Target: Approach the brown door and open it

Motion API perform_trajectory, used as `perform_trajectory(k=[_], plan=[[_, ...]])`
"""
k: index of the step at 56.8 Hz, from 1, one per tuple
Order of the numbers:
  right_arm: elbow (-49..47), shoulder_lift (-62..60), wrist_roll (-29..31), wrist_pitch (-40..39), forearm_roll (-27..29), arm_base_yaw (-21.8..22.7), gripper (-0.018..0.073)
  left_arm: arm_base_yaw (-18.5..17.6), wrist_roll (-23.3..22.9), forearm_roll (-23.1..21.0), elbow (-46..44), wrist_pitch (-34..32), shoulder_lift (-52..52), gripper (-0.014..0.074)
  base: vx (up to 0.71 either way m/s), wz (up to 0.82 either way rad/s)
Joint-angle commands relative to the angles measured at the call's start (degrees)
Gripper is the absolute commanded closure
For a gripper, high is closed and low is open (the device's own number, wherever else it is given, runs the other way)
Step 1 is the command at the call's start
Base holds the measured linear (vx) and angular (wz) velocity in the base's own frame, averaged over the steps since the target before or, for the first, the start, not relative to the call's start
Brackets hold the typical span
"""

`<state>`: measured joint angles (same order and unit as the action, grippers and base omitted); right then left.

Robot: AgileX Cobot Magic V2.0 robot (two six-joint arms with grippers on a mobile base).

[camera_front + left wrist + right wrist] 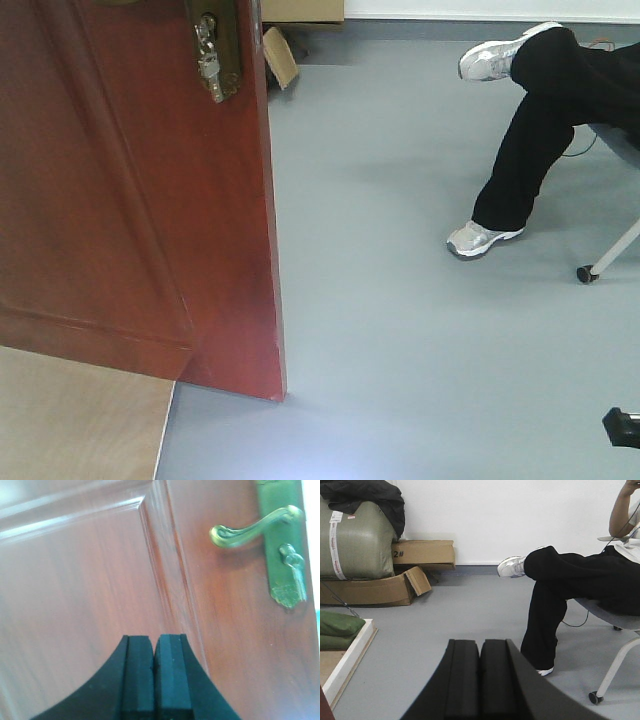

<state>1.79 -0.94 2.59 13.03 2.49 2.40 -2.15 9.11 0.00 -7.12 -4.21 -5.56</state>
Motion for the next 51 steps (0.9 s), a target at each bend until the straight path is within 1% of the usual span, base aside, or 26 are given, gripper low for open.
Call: perform_trajectory(k=[1, 6, 8, 12, 51], plan=[[0.33, -0.33, 0.36, -4.53, -0.21, 0.02, 0.0559, -0.25, 0.05, -3.61, 2.27, -4.45, 3.16, 0.0603, 0.00, 0.00], [0.33, -0.33, 0.36, -4.53, -0.21, 0.02, 0.0559, -0.25, 0.10, -5.63, 6.44, -4.92, 5.31, 0.0603, 0.00, 0.00], [0.33, -0.33, 0.36, -4.53, -0.21, 0.02, 0.0559, -0.25, 0.05, -5.69, 7.80, -5.23, 5.94, 0.0603, 0.00, 0.00], [0.33, -0.33, 0.36, -4.53, -0.21, 0.02, 0.0559, -0.25, 0.12, -5.48, 7.68, -1.13, 6.94, 0.0603, 0.00, 0.00], [0.33, -0.33, 0.36, -4.53, -0.21, 0.02, 0.0559, -0.25, 0.07, -5.13, 7.73, -0.72, 7.07, 0.0603, 0.00, 0.00]])
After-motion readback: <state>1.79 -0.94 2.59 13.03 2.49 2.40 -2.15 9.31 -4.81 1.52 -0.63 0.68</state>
